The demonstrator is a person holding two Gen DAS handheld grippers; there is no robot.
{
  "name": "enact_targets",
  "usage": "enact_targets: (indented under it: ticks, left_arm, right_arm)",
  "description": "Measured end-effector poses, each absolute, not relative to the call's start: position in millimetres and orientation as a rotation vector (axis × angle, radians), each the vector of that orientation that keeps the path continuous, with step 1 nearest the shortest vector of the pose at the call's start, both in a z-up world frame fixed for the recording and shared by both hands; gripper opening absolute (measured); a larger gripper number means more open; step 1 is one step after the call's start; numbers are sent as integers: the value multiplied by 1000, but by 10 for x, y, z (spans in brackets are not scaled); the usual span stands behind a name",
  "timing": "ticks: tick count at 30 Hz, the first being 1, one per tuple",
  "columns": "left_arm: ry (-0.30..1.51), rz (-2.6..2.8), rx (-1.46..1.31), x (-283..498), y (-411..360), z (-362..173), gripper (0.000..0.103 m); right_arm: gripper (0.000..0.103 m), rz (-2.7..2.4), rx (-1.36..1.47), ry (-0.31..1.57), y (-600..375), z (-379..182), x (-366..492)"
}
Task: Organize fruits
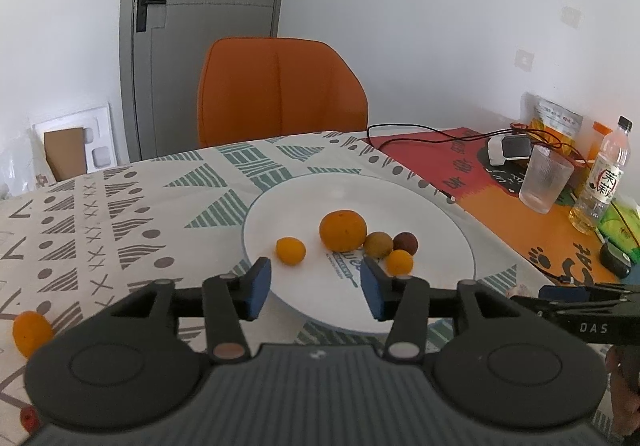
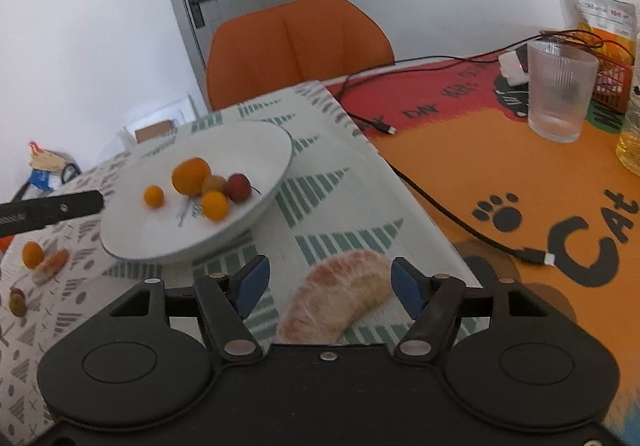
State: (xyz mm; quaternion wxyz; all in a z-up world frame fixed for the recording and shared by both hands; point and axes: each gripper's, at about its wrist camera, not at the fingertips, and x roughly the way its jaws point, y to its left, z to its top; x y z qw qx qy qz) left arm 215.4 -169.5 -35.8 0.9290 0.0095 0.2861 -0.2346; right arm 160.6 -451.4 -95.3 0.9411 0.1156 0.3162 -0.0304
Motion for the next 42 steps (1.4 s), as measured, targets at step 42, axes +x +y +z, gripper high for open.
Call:
enact_targets:
  ticks: [42]
  left_arm:
    - [580, -272, -25, 2185, -872, -321, 56]
  right_arm:
    - [67, 21, 198, 415, -4141, -459, 2218]
